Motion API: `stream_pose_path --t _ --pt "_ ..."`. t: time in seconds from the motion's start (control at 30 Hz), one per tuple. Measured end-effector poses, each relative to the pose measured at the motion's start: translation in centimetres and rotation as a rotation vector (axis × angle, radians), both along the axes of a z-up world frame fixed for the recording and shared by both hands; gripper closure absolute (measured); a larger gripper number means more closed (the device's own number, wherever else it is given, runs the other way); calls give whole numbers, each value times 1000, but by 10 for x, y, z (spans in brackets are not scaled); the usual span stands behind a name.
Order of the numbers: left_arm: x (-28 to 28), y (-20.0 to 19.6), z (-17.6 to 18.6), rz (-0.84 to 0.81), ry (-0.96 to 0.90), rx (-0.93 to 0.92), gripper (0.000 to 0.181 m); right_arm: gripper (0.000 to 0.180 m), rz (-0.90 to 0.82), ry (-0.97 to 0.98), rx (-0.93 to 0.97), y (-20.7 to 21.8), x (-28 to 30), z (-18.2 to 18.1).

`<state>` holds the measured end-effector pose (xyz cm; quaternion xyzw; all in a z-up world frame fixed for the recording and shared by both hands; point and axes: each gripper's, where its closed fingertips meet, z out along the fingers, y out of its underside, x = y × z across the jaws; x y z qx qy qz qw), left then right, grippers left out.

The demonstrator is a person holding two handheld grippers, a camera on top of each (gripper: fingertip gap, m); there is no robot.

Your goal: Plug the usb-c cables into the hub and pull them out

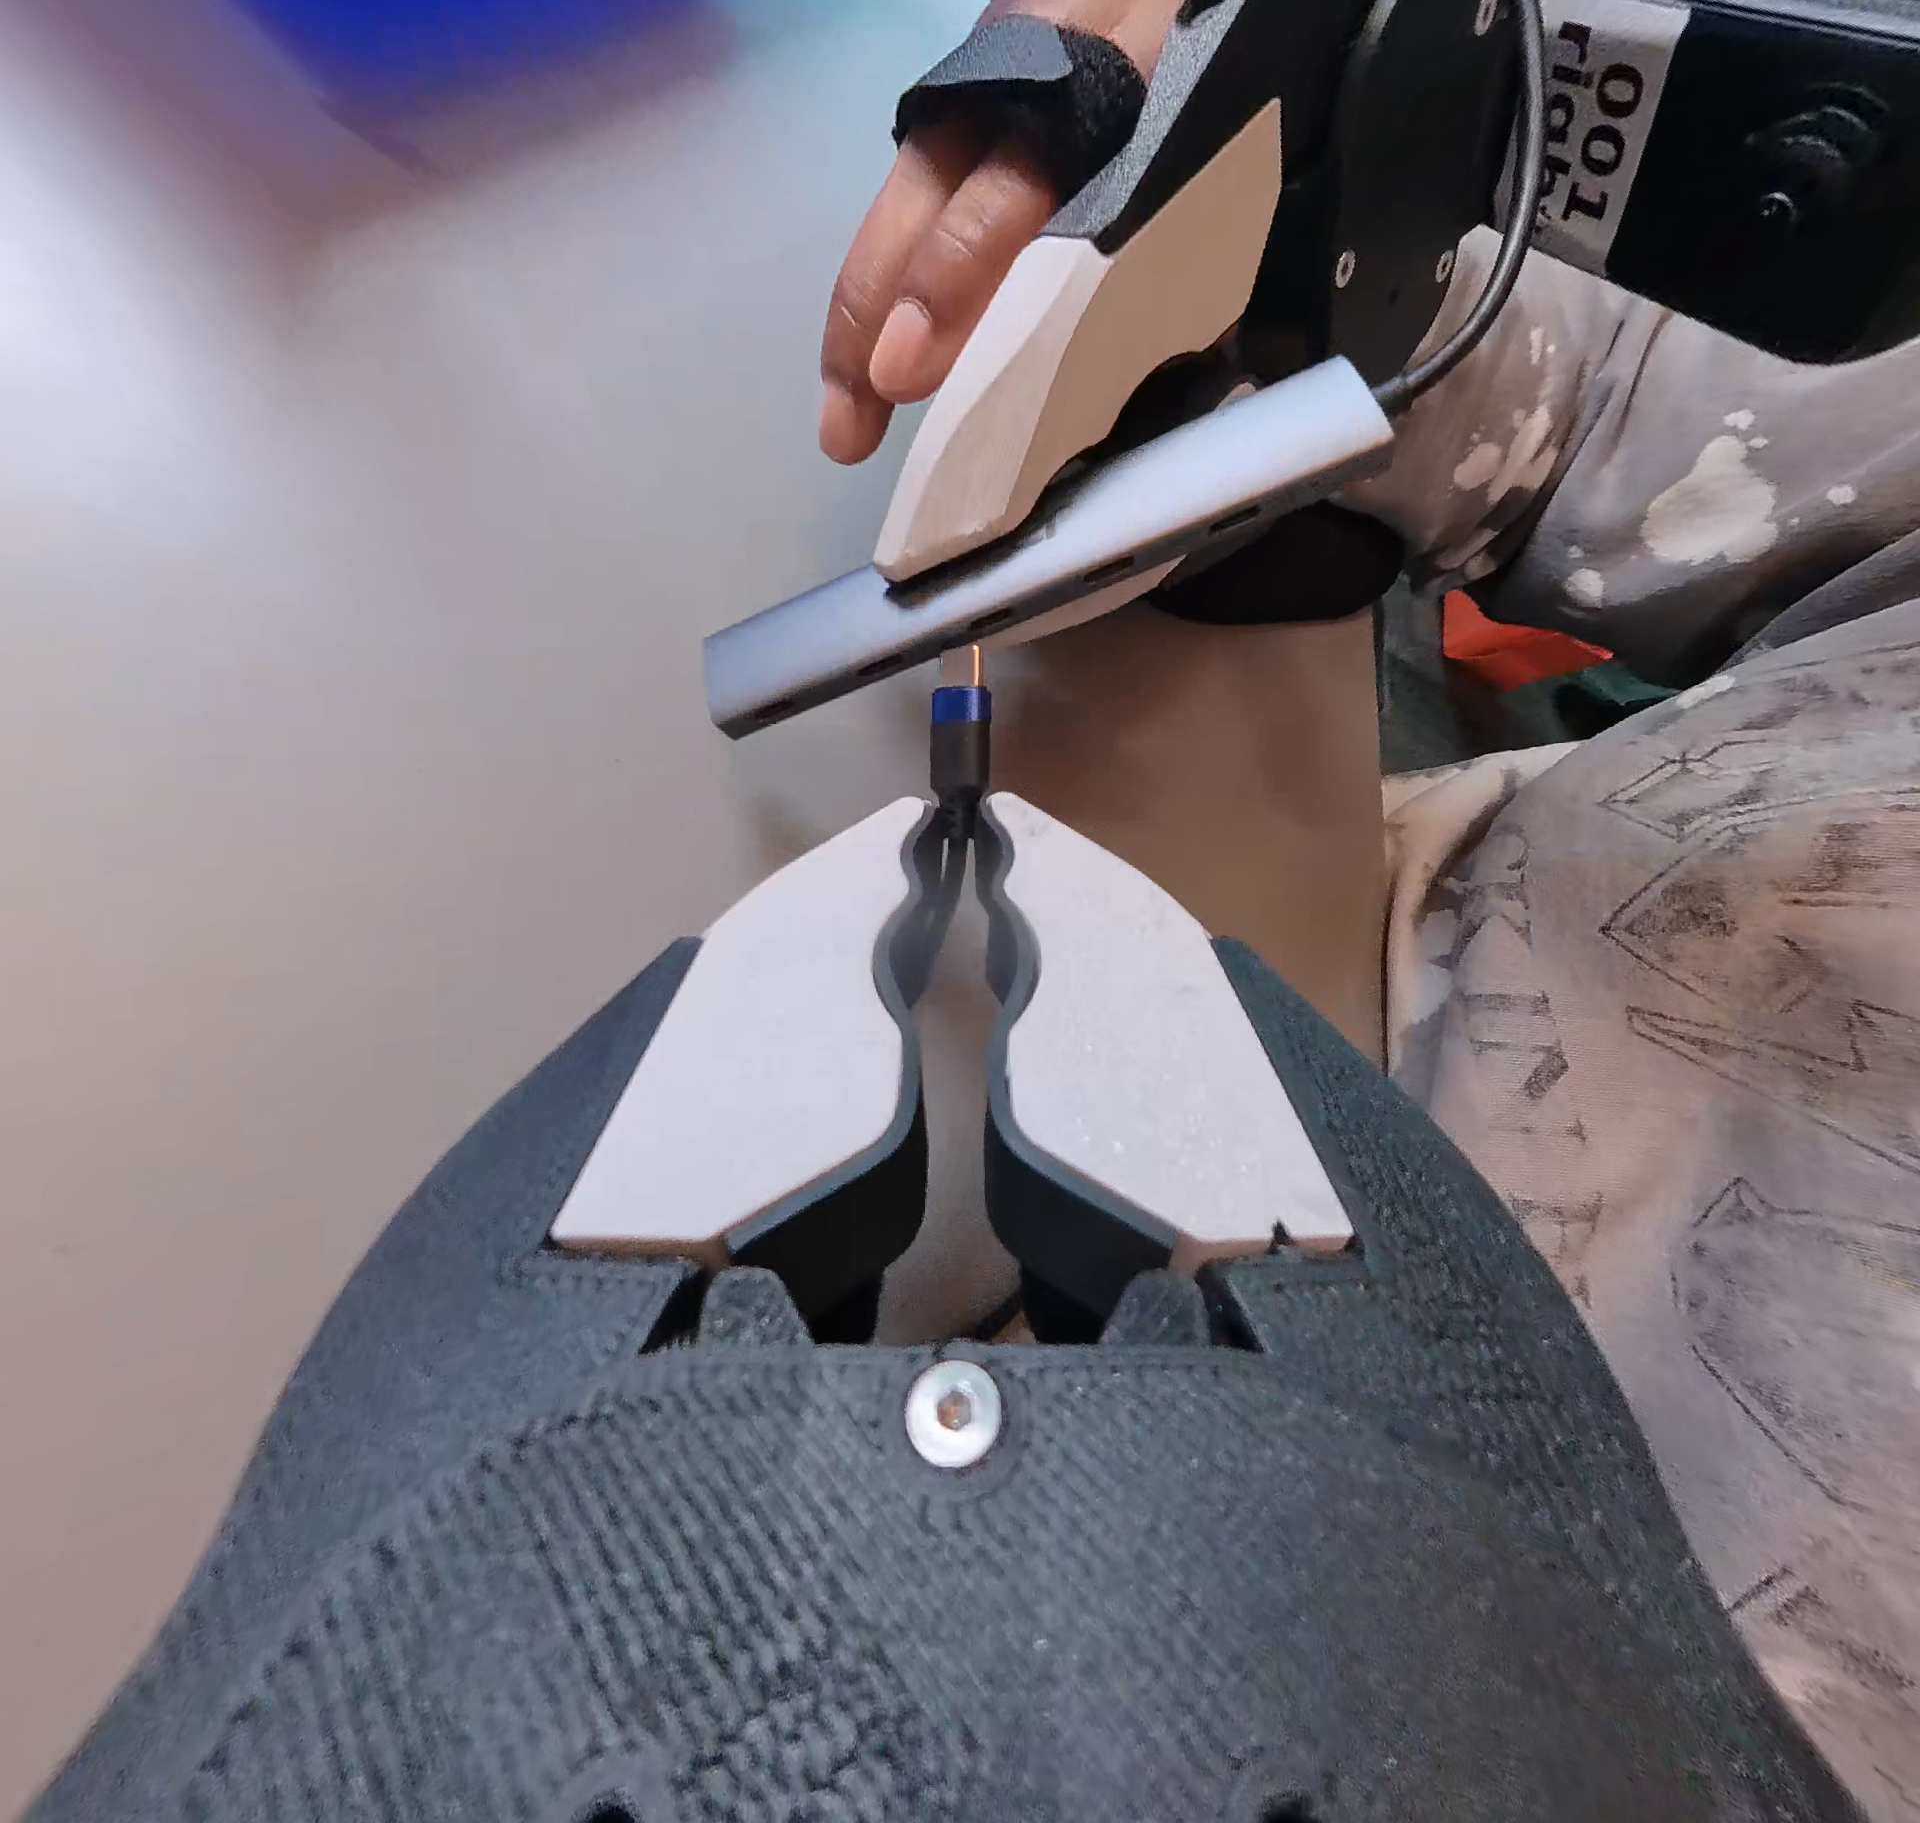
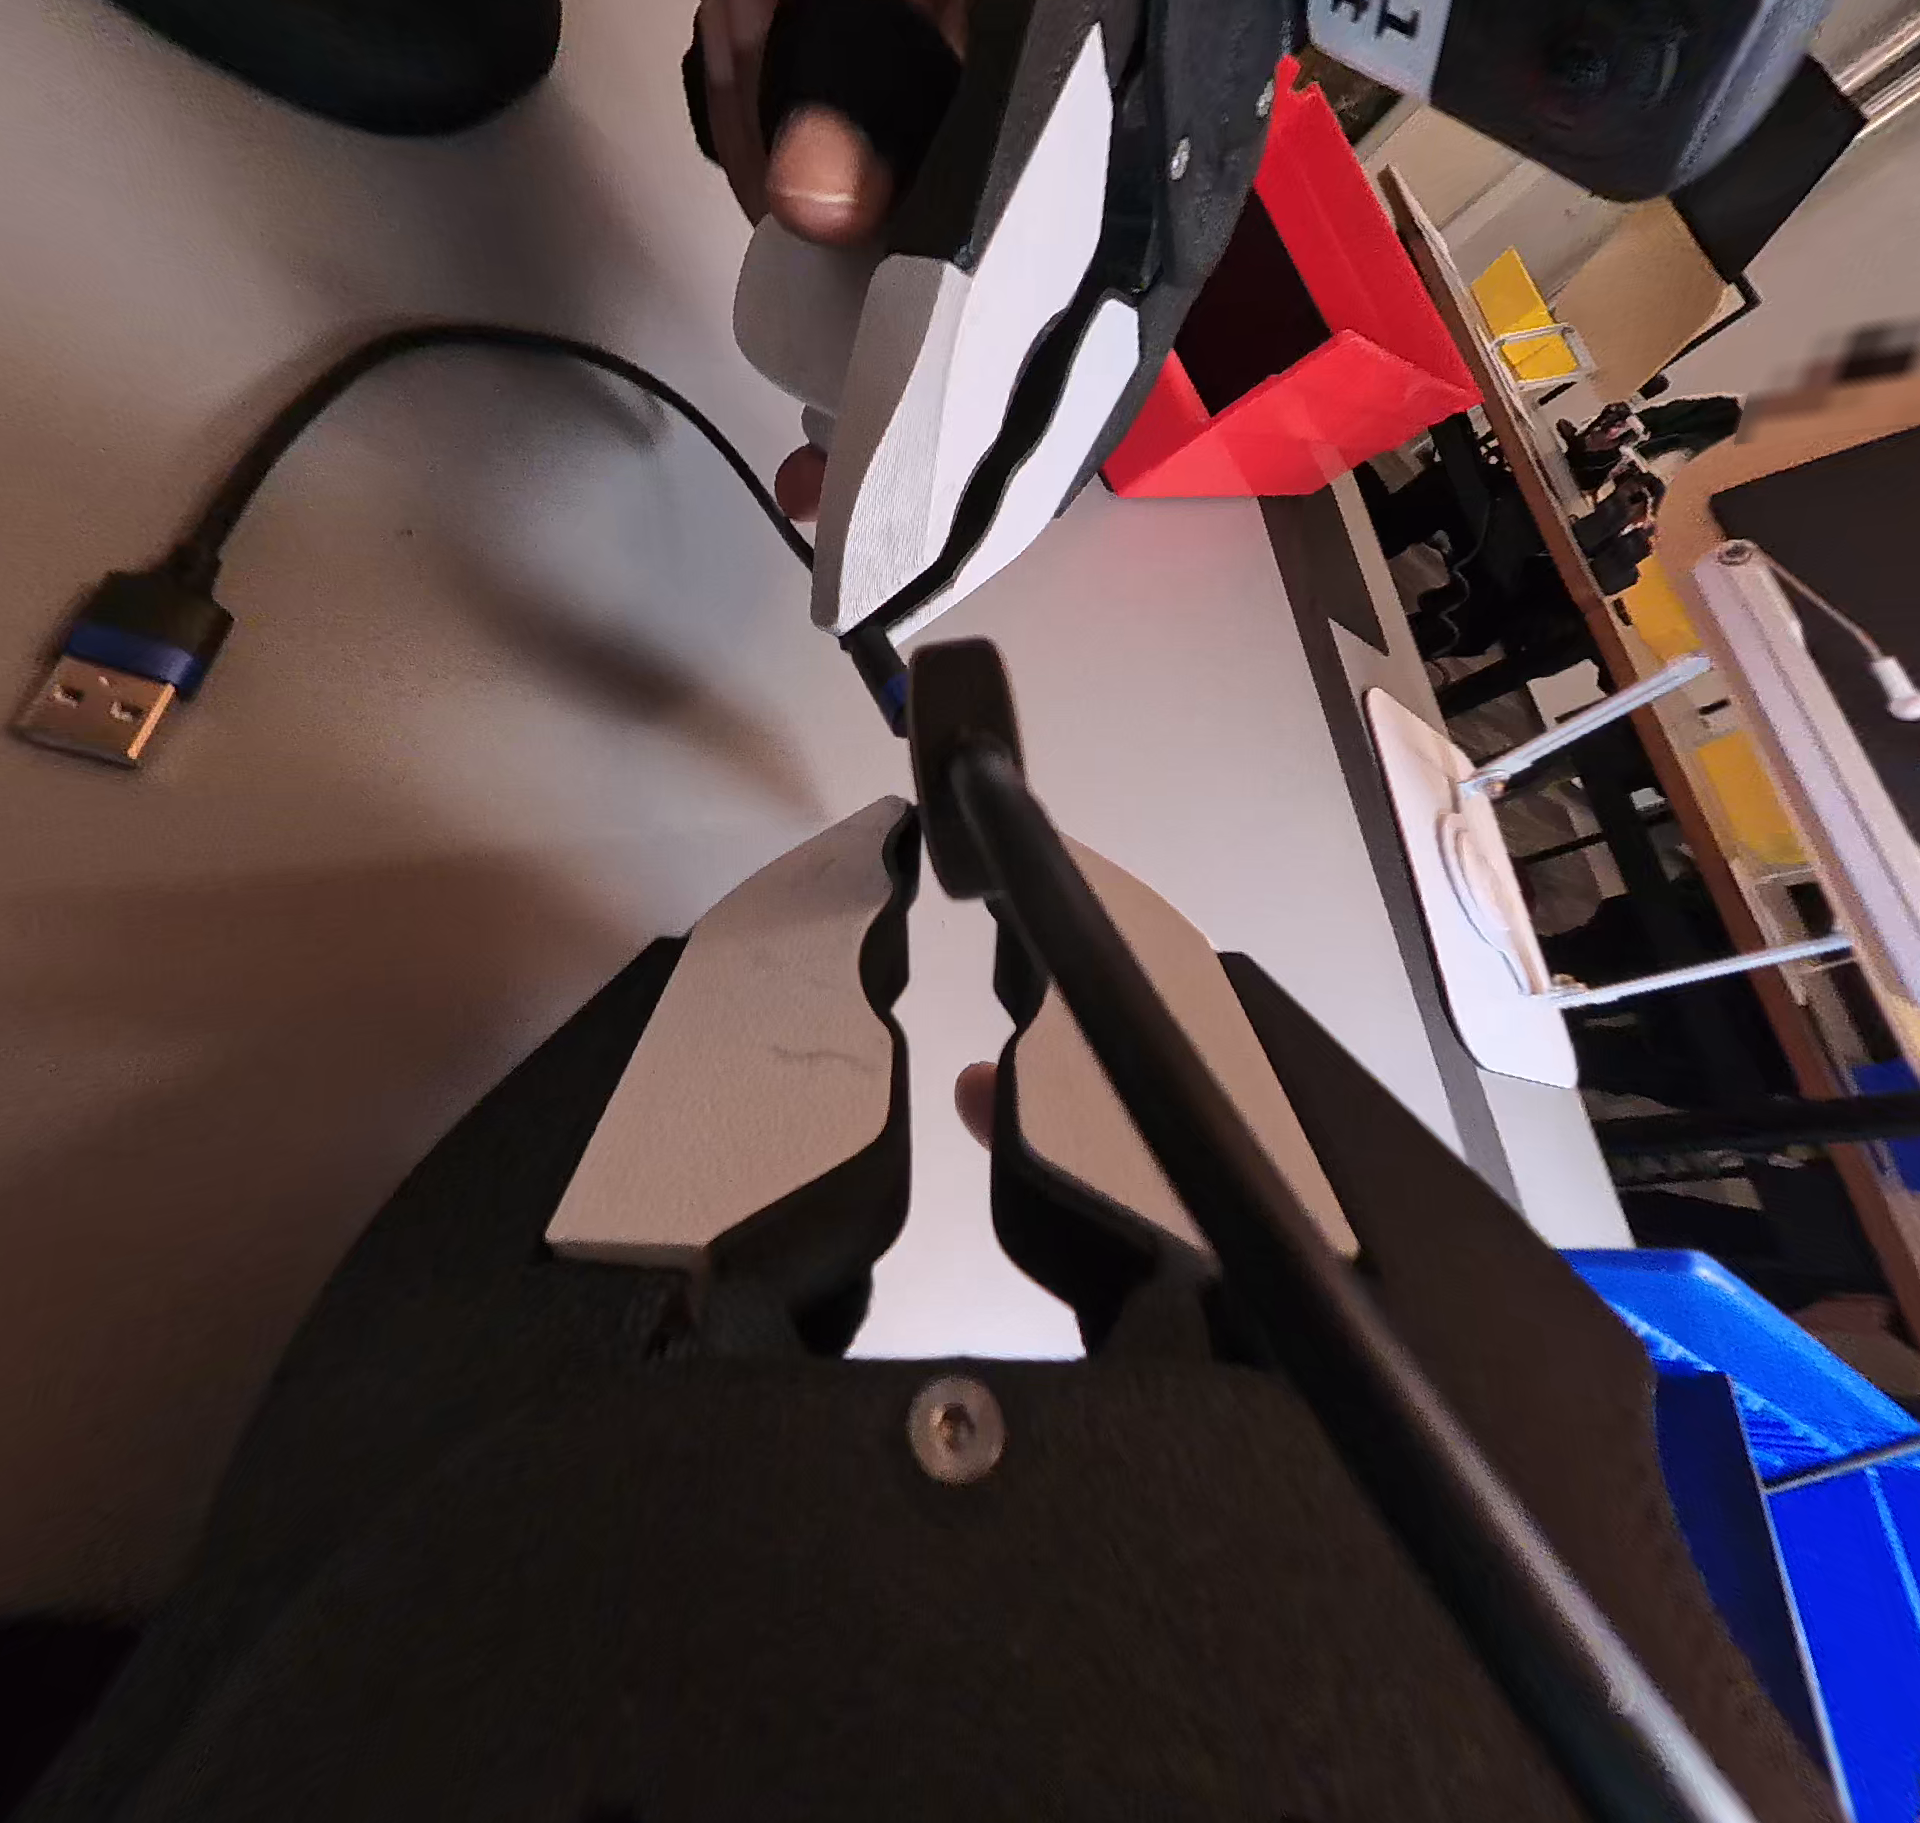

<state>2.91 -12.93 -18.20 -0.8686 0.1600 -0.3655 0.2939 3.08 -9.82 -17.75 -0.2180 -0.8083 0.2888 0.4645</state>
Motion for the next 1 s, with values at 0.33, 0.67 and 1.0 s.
stream_pose_path --t 0.33,0.67,1.0 --pt "2 0 -8 -1 75 -20 175 169 -4 -18 156 1 1 -12" --pt "2 1 -17 4 259 -3 175 169 -47 -28 338 5 -1 -21" --pt "-4 4 -16 31 293 16 175 169 -34 -19 348 -4 0 -22"
